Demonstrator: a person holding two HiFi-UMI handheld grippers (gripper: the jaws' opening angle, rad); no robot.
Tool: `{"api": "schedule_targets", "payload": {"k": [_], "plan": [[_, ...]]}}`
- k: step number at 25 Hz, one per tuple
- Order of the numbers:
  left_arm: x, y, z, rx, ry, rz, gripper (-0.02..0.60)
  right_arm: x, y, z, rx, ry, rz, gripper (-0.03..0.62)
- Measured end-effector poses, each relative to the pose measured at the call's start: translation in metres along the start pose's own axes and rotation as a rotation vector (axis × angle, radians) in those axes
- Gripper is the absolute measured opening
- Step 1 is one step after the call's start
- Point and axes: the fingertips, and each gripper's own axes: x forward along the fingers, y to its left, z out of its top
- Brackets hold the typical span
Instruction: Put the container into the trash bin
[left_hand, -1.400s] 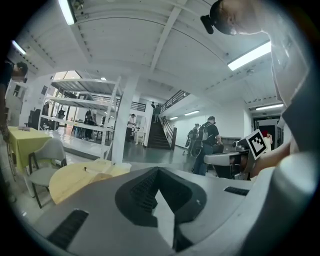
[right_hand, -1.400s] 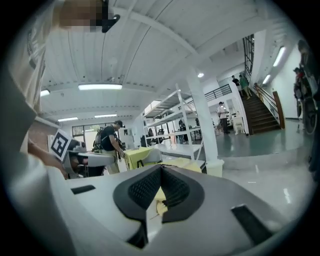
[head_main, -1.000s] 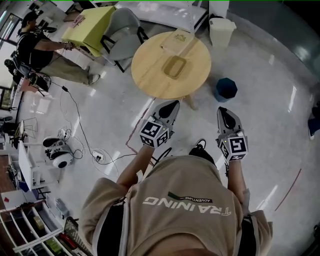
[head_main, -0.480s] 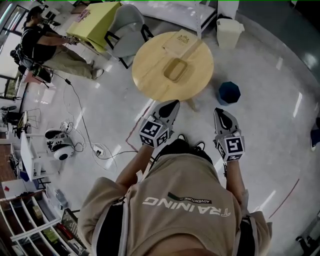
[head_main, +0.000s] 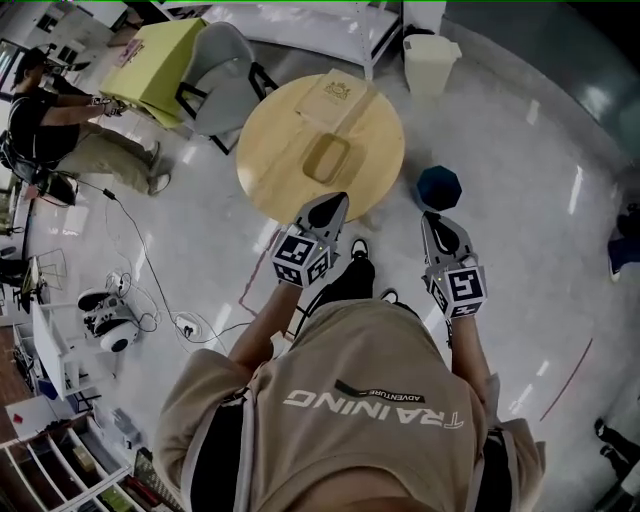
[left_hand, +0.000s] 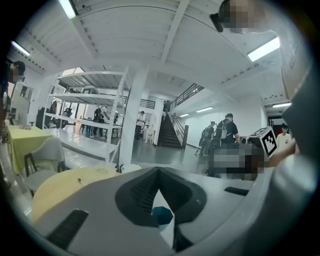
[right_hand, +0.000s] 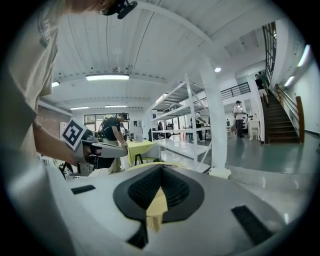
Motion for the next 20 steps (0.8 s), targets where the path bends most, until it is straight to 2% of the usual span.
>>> {"api": "schedule_targets", "payload": {"k": [3,6,9,14,20], "plan": [[0.025,0.021,0.009,0.032,0.006,-0.019,0.0,0.024,-0.013,0.013,0.01,-0.004,-0.01,-0.002],[0.042,0.045,0.018,0.028,0.001,-0.039,0.0,0.053,-0.022,0.023,0.05,-0.011,-0.013,-0.003],[0.053,0.067,0.018,0.047,0.03,-0.045,0.0,0.079,-0.028,0.034,0.052,-0.01,-0.027,-0.002],[0.069,0.106,0.003,0.025,0.076,-0.08,0.002,0.123,-0.029,0.044,0.046,-0.002,-0.051,-0.002],[0.089,0.132,-0.032,0.015,0.162,-0.07,0.002,0.154,-0.028,0.035,0.047,0.034,-0.059,-0.002]]}}
